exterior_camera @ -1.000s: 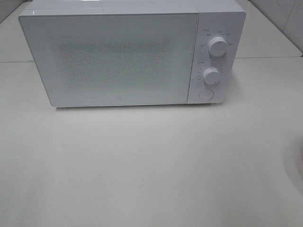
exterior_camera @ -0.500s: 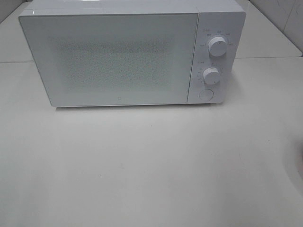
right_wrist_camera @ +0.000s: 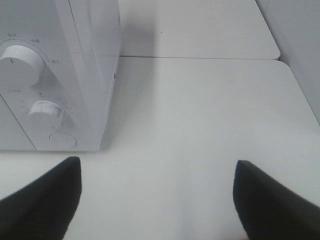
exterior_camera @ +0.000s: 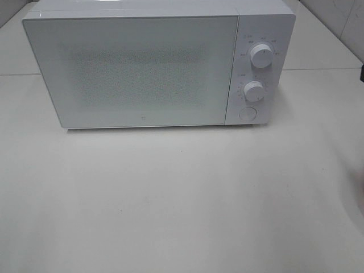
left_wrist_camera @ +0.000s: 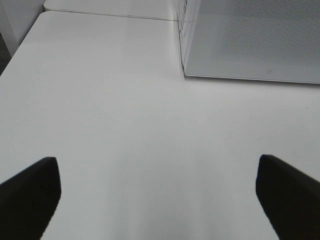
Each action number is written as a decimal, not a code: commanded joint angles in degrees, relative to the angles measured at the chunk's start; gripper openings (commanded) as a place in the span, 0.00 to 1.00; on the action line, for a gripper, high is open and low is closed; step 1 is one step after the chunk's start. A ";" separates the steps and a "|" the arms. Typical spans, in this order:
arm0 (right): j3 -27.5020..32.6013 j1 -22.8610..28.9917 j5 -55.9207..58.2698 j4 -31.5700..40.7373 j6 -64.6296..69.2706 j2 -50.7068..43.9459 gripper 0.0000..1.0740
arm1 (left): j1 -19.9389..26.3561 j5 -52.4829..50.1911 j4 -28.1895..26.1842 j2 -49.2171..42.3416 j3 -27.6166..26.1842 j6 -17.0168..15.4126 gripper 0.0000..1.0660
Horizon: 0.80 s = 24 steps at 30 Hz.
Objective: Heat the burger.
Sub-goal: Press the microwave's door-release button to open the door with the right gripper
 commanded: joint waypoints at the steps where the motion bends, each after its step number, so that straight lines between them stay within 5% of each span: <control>1: -0.11 -0.17 -4.01 -1.20 -0.17 1.20 0.70 | -0.06 -1.03 -0.23 -0.74 0.06 -0.06 0.92; 14: 5.27 0.11 -28.48 -3.78 -0.23 10.60 0.70 | -0.06 -1.03 -0.23 -0.74 0.06 -0.06 0.92; 24: 11.97 12.95 -40.91 11.92 -13.41 12.32 0.70 | -0.06 -1.03 -0.23 -0.74 0.06 -0.06 0.92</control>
